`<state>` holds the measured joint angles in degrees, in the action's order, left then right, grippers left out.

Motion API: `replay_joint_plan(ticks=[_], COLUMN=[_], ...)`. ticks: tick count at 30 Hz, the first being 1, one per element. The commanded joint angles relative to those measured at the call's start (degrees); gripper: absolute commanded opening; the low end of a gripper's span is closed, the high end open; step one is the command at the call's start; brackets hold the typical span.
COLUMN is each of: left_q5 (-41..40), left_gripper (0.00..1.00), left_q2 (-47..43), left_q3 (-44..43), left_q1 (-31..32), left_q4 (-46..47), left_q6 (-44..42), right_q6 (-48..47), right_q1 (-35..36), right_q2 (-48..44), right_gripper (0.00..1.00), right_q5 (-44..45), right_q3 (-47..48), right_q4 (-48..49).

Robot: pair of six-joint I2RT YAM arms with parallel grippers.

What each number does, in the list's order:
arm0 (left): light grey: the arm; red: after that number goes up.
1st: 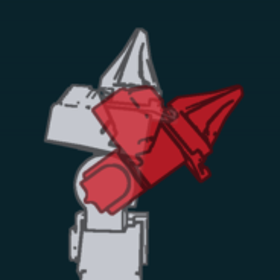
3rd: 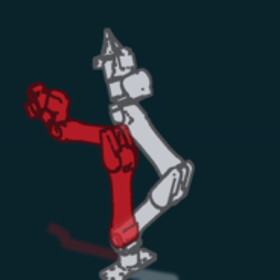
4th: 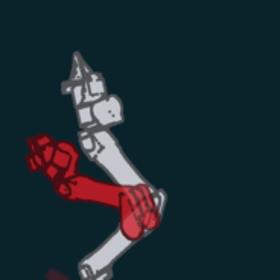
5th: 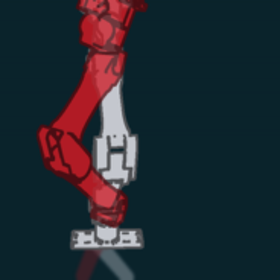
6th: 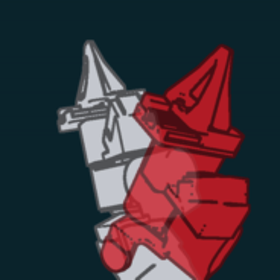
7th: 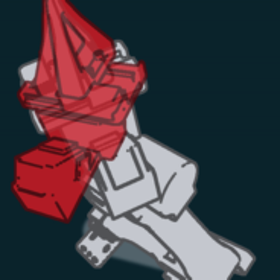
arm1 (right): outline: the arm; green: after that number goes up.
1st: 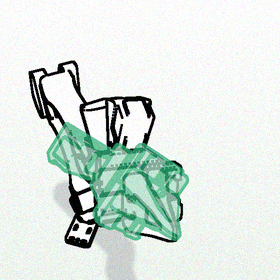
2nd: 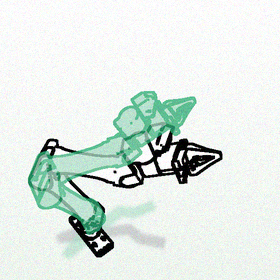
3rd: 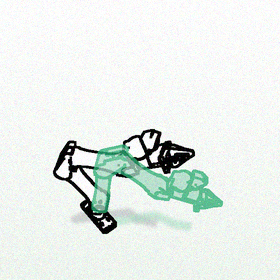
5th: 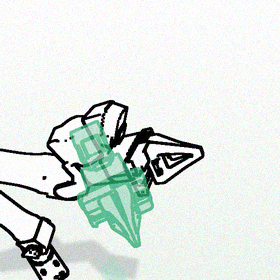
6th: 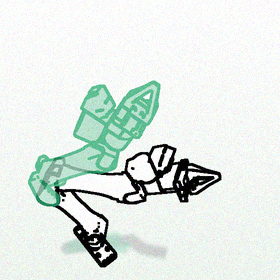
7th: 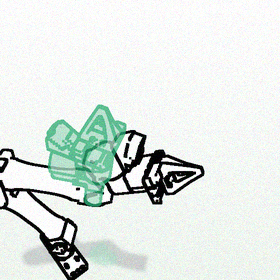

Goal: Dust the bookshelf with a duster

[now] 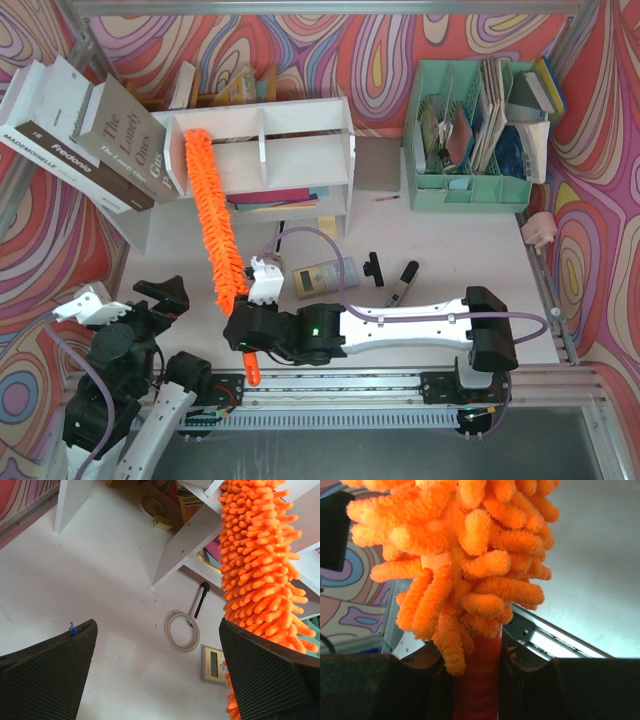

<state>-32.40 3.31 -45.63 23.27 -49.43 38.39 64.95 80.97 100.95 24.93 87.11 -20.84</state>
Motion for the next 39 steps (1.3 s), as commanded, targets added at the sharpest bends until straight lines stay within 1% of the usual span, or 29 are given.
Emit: replay_joint_plan(ticks=[1,3,5,8,11,14,17,22,25,29,33,39], left_q5=[-0.4,-0.4,-0.4,-0.4,-0.4,-0.4,-0.4,-0.4,-0.4,-0.4,-0.4,-0.4], left_gripper=[0.99,0.98,0.98,0.98,0.98,0.98,0.99,0.98,0.98,0.98,0.99,0.99], left_q2=[-0.7,-0.7,-0.6,-0.5,-0.5,-0.5,-0.4,-0.5,-0.7,-0.8,-0.8,-0.8], left_q3=[0.6,0.6,0.7,0.7,0.7,0.6,0.7,0.6,0.6,0.6,0.6,0.6], left_q1=[0.3,0.3,0.2,0.2,0.3,0.3,0.2,0.3,0.3,0.3,0.2,0.3], left_q4=[0.3,0.3,0.4,0.4,0.4,0.4,0.4,0.3,0.3,0.3,0.3,0.3], left_q6=[0.1,0.1,0.1,0.0,0.1,0.1,0.1,0.1,0.1,0.1,0.1,0.1], right_q6=[-5.0,-3.7,-0.2,4.6,7.9,10.1,7.9,-2.6,-7.3,-9.8,-7.0,5.1], right_q1=[-0.1,-0.1,-0.1,-0.1,-0.1,-0.1,-0.1,-0.3,-0.3,-0.3,-0.3,-0.3], right_q2=[0.1,-0.4,-2.0,-5.8,-8.5,-9.3,-7.7,-1.8,0.0,0.1,-1.1,-5.6], right_gripper=[0.0,0.0,0.0,0.0,0.0,0.0,0.0,0.0,0.0,0.0,0.0,0.0], right_q5=[-1.3,0.3,3.8,8.6,11.3,12.7,10.7,1.9,-2.0,-4.3,-2.2,7.4], right_q3=[2.4,1.9,0.6,-4.1,-7.0,-7.7,-6.6,-0.5,1.4,1.3,-0.6,-5.2], right_q4=[4.0,2.8,0.1,-1.7,-2.2,-3.9,-2.1,2.8,6.0,8.8,7.4,-1.4])
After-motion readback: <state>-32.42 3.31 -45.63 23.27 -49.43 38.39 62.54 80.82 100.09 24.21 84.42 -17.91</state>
